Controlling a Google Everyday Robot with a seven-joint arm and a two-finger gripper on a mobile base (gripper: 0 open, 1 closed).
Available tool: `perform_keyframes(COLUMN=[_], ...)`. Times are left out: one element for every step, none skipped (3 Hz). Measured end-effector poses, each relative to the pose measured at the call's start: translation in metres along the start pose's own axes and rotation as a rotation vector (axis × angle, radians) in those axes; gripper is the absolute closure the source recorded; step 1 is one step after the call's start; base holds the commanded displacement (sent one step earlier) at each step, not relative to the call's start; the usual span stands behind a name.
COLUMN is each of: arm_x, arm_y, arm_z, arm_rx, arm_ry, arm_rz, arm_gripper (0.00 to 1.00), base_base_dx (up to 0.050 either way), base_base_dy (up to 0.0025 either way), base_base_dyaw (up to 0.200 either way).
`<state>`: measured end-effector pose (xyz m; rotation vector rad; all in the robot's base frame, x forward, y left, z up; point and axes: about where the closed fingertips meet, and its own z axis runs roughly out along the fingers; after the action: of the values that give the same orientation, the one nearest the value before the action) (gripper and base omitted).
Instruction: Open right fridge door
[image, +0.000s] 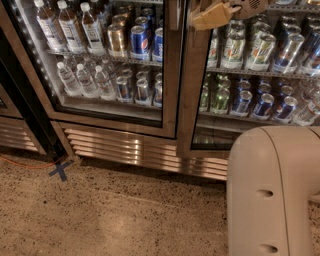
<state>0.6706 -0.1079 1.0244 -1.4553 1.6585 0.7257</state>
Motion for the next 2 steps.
perform_keyframes(arm_x=[-0.003,-0.008], arm_y=[-0.002,0.009], arm_z=[0.008,0.003], arm_rx=[-0.004,-0.017], arm_ry=[-0.001,0.039], arm_rz=[0.006,0.031], arm_gripper=[1.00,1.00], base_base_dx=[0.000,0.000], base_base_dy=[0.00000,0.00000], base_base_dyaw=[0.000,0.000])
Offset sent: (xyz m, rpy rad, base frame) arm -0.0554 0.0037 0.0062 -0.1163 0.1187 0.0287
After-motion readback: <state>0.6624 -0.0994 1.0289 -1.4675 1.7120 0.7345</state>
